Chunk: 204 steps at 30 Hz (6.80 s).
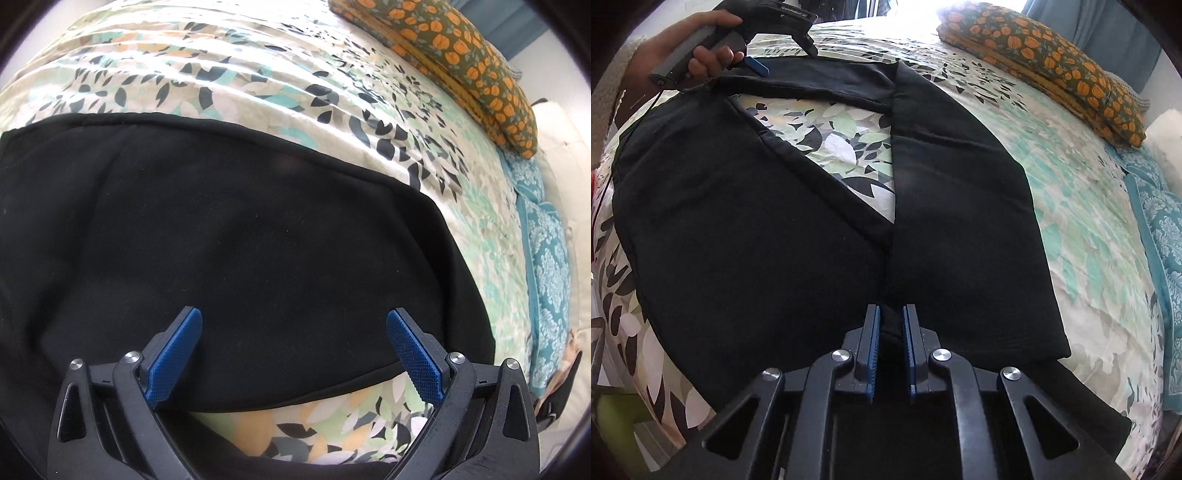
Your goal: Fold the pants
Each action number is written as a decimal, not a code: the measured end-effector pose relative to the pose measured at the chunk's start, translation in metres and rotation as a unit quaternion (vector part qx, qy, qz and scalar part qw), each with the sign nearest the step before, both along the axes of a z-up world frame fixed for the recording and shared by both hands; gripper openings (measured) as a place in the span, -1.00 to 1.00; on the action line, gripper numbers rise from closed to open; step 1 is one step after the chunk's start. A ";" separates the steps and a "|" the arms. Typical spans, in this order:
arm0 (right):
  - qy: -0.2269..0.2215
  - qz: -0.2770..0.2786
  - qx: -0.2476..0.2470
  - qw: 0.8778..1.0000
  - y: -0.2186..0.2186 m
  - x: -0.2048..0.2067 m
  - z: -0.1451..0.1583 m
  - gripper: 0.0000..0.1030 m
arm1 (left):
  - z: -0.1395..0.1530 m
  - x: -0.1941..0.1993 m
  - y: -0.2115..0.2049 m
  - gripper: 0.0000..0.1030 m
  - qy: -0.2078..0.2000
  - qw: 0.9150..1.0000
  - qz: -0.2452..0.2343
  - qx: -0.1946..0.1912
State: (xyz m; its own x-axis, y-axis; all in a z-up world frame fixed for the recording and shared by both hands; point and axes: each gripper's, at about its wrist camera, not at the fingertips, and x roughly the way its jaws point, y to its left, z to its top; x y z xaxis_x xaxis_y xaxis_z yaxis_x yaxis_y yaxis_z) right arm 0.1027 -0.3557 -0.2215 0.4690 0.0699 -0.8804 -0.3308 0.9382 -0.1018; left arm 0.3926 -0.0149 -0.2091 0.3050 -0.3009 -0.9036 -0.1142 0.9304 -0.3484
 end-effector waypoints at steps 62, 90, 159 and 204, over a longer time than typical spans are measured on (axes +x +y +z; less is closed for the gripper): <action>0.030 -0.452 0.388 0.802 -0.193 -0.060 -0.013 -0.75 | 0.015 -0.194 0.084 -0.94 -0.055 0.995 0.023 -0.075; 0.000 -0.537 0.171 0.826 -0.260 -0.150 0.025 -0.76 | -0.001 -0.271 -0.022 -0.90 -0.017 0.992 -0.117 -0.054; -0.005 -0.280 0.057 0.958 -0.032 -0.049 -0.029 1.00 | -0.002 -0.232 0.164 0.40 -0.053 0.979 0.018 0.198; -0.033 -0.286 0.050 0.956 -0.028 -0.055 -0.030 1.00 | -0.021 -0.091 0.051 0.61 -0.056 0.982 -0.045 0.176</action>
State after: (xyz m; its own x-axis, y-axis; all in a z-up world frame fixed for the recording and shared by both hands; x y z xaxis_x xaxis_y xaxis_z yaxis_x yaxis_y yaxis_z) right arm 0.0481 -0.3834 -0.2518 0.5102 -0.1334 -0.8496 0.2445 0.9696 -0.0054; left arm 0.3015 0.0359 -0.2296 0.3951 -0.0065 -0.9186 -0.0050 0.9999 -0.0092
